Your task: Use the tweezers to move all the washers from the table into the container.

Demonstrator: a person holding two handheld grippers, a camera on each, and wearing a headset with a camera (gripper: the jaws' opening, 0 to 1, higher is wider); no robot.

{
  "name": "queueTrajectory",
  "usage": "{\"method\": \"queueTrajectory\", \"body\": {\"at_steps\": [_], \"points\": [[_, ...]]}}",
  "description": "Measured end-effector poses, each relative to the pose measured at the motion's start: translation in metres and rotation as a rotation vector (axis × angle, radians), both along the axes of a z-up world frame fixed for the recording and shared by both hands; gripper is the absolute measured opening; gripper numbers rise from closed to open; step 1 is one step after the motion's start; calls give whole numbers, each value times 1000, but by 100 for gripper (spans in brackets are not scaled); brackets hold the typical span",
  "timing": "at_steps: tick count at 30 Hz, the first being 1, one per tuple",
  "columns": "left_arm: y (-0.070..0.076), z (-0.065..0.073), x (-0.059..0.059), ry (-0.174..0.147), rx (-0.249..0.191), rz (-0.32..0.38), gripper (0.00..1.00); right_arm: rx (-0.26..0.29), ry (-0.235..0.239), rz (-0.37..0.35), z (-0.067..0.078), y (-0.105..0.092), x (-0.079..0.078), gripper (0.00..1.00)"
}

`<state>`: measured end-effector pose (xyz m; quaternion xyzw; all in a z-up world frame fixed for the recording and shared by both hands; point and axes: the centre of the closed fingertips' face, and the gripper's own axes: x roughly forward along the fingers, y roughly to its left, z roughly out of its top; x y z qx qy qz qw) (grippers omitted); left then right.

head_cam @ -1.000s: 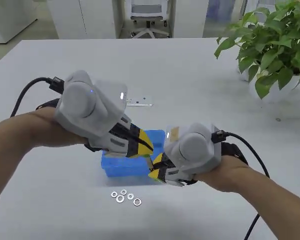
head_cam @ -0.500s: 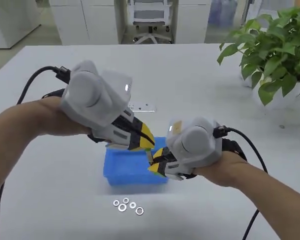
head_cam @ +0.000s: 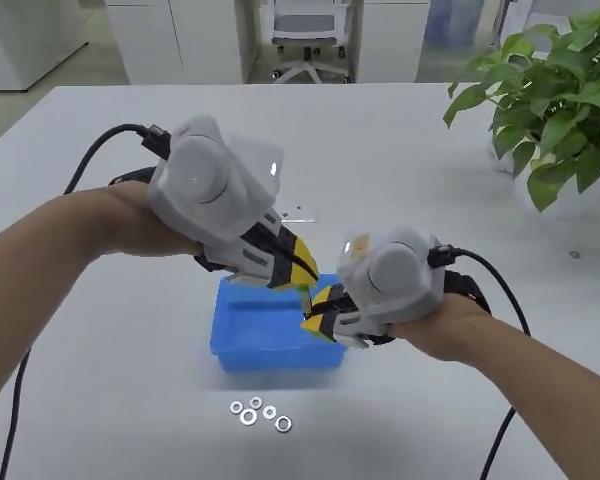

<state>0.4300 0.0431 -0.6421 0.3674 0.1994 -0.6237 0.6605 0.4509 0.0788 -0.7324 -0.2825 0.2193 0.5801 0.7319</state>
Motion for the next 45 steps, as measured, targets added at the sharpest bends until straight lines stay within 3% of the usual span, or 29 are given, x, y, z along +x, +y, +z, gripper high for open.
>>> {"method": "queueTrajectory", "body": {"at_steps": [27, 34, 45], "points": [[2, -46, 32, 69, 23, 25, 5, -28, 68, -10, -47, 2, 27, 10], [2, -53, 34, 92, 20, 30, 5, -34, 83, -10, -54, 1, 28, 10], [6, -52, 36, 89, 22, 34, 5, -34, 80, -6, -53, 2, 30, 11]]}}
